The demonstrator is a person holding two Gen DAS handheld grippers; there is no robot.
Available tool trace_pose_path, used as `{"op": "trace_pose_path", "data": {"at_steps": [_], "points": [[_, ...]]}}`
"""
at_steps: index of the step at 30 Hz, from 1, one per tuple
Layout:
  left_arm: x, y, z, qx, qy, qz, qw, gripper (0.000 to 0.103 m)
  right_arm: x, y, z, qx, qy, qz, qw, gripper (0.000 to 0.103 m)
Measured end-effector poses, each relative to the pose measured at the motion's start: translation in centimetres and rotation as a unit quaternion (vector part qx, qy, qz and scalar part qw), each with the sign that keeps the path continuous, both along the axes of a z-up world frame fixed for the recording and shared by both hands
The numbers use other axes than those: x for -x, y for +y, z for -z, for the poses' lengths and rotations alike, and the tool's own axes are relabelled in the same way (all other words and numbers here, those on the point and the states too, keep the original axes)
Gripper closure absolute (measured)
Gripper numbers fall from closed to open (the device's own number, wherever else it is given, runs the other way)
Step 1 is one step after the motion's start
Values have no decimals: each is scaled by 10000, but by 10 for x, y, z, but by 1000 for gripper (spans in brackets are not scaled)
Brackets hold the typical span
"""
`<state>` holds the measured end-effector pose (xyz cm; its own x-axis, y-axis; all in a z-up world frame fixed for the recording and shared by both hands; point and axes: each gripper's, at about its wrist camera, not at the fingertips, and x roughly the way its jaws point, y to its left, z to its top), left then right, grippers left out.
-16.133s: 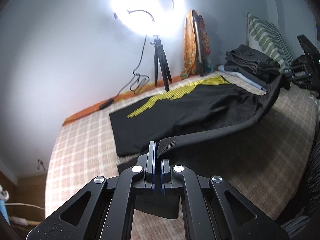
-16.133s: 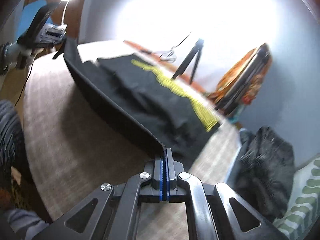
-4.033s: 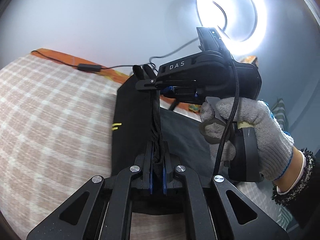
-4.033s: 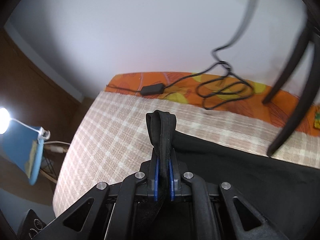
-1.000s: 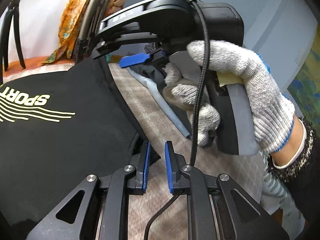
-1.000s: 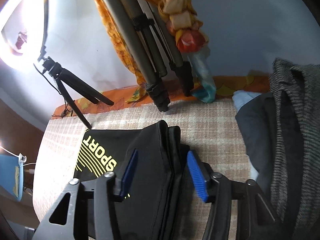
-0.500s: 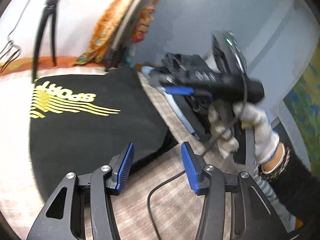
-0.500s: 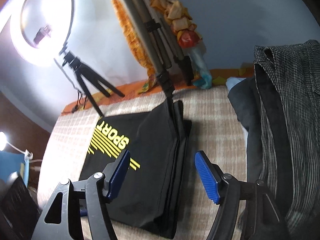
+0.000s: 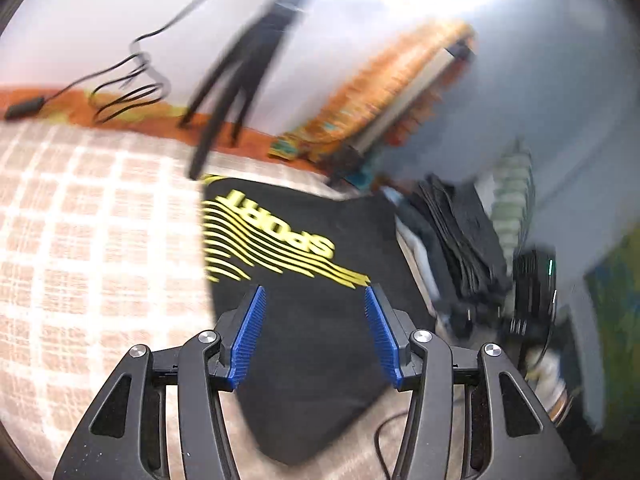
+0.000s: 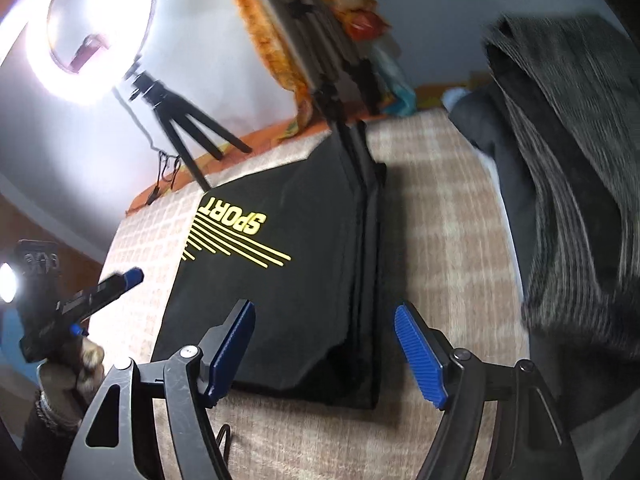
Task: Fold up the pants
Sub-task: 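Grasp the SPORT-printed pants end with the left tool while the right tool grasps beside it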
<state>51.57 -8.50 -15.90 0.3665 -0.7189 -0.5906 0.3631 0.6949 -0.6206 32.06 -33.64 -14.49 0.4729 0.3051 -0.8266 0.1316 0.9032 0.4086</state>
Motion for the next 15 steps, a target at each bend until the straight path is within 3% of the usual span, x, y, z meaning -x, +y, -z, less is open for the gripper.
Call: {"op": "trace_pose_path", "data": {"at_steps": [6, 15], "points": [[-30, 22, 21, 142, 444, -287, 9985, 53, 6, -12, 18, -211, 159, 299, 9992, 27], [-55, 19, 46, 388, 726, -391, 9958, 53, 2, -24, 35, -598, 331, 414, 9968, 27]]}}
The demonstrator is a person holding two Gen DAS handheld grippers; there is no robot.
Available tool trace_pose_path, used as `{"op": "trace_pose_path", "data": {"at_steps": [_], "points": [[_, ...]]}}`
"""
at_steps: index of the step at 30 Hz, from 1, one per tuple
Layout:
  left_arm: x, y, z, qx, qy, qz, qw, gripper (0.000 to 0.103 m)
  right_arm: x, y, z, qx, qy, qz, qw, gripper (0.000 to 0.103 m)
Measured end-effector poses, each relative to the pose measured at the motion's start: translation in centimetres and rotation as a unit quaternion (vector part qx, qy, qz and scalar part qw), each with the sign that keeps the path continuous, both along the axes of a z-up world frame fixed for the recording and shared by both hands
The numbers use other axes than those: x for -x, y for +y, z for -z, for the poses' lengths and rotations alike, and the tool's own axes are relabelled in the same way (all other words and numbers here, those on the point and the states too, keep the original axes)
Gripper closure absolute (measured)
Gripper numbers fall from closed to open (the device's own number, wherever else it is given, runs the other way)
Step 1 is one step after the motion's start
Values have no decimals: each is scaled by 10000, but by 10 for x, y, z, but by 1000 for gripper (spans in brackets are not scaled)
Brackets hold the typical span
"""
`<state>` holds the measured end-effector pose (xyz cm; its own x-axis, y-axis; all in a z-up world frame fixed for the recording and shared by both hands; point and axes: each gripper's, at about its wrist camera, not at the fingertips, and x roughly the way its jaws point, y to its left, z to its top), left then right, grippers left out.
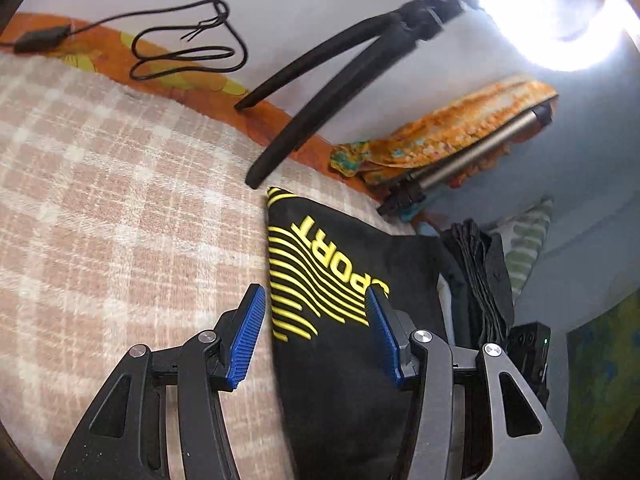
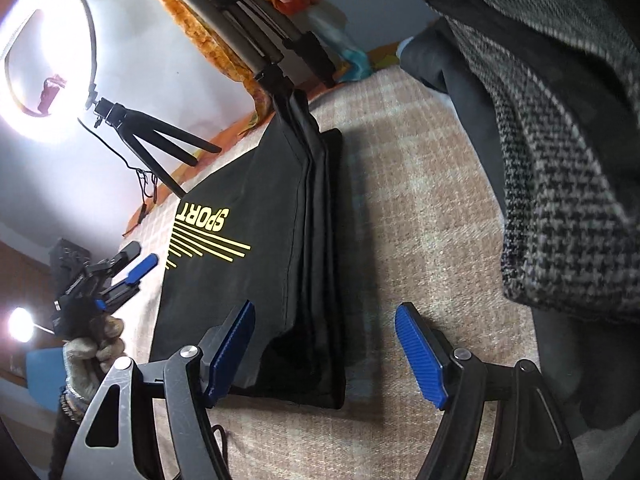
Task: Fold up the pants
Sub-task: 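Grasp the SPORT-printed pants end with the left tool while the right tool grasps beside it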
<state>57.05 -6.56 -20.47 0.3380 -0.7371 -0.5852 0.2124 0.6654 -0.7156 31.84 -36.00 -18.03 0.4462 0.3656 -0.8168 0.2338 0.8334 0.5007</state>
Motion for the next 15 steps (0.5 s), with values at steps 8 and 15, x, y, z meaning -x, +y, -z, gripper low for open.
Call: {"op": "trace_pose_path", "data": {"at_steps": [8, 15], "points": [[-16, -9, 15, -32, 84, 76, 9999, 53, -5, 4, 9, -134, -87, -115, 9998, 26], [-27, -13, 14, -167, 28, 0, 9999, 53, -5, 14, 12, -149, -322, -266, 9990, 34]]}}
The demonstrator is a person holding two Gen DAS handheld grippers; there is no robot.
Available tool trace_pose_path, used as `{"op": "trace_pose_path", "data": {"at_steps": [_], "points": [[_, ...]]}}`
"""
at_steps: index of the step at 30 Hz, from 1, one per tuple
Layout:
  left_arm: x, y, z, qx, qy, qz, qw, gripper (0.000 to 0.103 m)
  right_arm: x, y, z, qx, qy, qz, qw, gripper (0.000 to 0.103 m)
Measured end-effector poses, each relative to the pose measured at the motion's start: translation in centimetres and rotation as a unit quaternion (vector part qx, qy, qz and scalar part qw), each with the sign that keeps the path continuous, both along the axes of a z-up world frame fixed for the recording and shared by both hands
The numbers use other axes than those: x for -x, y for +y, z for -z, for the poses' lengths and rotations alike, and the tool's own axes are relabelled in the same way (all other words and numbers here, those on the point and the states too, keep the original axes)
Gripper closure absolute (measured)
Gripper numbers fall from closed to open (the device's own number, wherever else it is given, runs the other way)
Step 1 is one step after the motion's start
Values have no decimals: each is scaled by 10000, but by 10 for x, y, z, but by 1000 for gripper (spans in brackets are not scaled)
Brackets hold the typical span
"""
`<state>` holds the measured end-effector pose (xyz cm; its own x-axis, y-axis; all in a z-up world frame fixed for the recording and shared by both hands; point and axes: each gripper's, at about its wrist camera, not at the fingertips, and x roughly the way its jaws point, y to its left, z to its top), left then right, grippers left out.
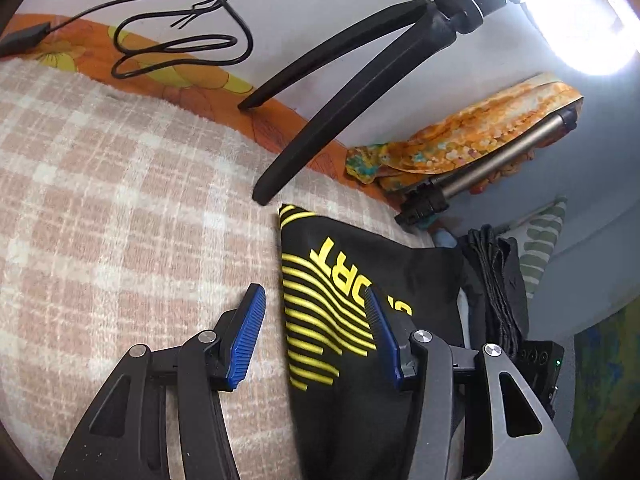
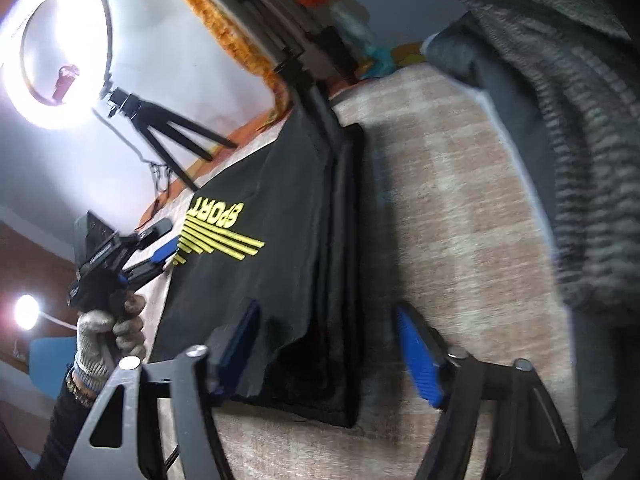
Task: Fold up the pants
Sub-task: 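Grasp the SPORT-printed pants end with the left tool while the right tool grasps beside it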
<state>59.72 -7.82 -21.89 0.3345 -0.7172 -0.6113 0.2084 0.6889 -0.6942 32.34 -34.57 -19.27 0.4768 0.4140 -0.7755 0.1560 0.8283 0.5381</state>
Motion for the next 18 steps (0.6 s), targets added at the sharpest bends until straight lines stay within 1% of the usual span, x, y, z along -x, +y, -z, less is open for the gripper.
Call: {"op": "trace_pose_path", "data": {"at_steps": [2, 5, 9, 13, 14, 16, 18], "points": [[-5, -3, 1, 57, 43, -10, 10000, 53, -1, 3, 1, -17, -89, 1, 10000, 34], [-12, -6, 5, 251, 109, -8, 9996, 53, -4, 5, 2, -106, -181, -13, 9998, 34], [-17, -12, 4, 304, 26, -68, 9995, 53, -6, 5, 4, -270, -281, 13, 9992, 34], [-20, -25, 2, 156, -91, -35, 9998, 53, -10, 7, 5, -306, -339, 63, 9989, 34], [-20, -28, 1, 113, -127, -32, 9999, 55, -10, 6, 4, -316, -352, 79, 9989, 34], [-20, -33, 0, -15, -215, -8, 9998, 55, -11, 7, 4, -318, -384, 115, 9987, 35], [-19, -39, -2, -176, -333, 20, 9993, 57, -11, 9, 3, -227, -410, 114, 9988, 39]]}}
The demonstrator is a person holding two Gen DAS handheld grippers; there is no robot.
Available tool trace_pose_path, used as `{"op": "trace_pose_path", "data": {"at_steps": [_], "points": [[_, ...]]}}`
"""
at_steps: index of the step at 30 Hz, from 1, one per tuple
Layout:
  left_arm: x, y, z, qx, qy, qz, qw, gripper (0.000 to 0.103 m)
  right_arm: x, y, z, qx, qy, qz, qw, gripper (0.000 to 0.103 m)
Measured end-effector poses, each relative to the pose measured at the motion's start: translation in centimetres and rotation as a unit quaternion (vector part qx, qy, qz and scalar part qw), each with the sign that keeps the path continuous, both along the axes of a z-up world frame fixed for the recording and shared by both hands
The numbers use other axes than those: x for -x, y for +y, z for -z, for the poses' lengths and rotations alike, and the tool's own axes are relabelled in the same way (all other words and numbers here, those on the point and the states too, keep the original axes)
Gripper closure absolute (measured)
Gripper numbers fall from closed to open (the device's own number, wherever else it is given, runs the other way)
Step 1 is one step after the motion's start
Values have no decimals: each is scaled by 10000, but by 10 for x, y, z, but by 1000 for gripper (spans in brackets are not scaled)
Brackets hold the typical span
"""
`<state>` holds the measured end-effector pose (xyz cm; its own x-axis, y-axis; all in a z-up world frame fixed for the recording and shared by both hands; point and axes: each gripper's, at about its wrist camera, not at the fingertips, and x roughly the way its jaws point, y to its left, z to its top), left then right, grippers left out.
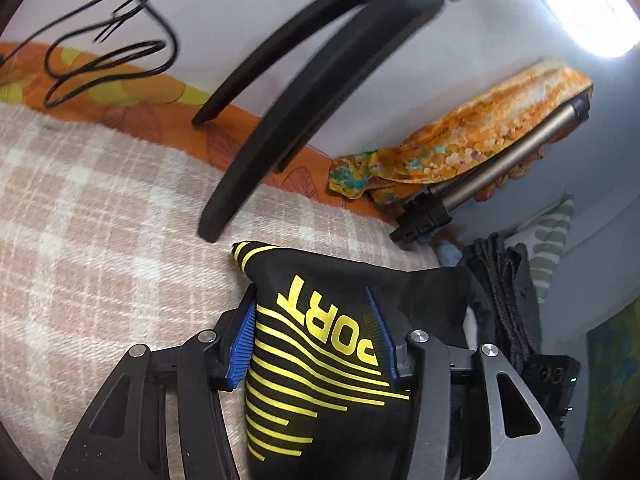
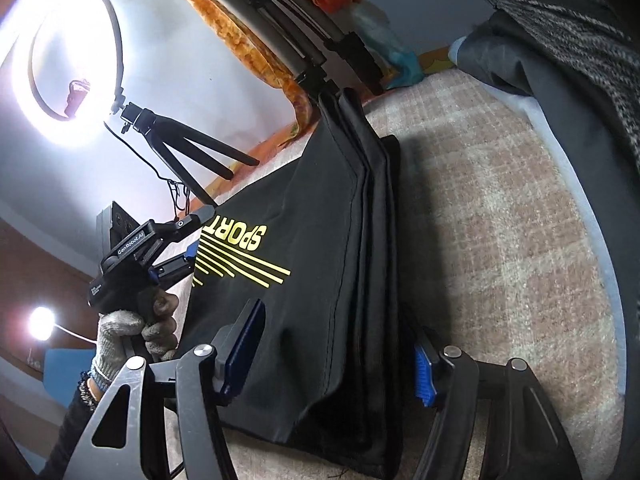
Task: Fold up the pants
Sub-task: 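Grasp the SPORT-printed pants end with the left tool while the right tool grasps beside it, then lift the folded pants with both tools and carry them toward the green-striped pillow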
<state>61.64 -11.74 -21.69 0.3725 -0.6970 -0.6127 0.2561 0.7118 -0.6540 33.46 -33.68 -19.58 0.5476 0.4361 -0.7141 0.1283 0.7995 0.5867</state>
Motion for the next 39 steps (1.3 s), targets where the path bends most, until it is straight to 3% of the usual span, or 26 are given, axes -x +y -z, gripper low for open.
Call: {"op": "trace_pose_path", "data": {"at_steps": [2, 3, 8, 15, 25, 39], "points": [[0, -4, 1, -192, -24, 10, 9998, 78, 1, 2, -1, 116, 6, -6, 9999, 44], [0, -4, 3, -228, -15, -13, 9997, 82, 2, 2, -1, 138, 13, -5, 9999, 49], [1, -3, 5, -248, -86, -85, 9996, 92, 5, -4, 1, 168, 72, 40, 9998, 72], [12, -11, -15, -492, -581, 11, 9971, 95, 9, 0, -9, 340, -17, -12, 9994, 84], [34, -18, -48, -668, -1134, 101, 9913, 96, 17, 15, -35, 883, -251, -200, 9956, 86], [67, -22, -95, -486, -1481, 150, 9877, 96, 47, 19, -87, 1543, -644, -406, 9851, 86]]}}
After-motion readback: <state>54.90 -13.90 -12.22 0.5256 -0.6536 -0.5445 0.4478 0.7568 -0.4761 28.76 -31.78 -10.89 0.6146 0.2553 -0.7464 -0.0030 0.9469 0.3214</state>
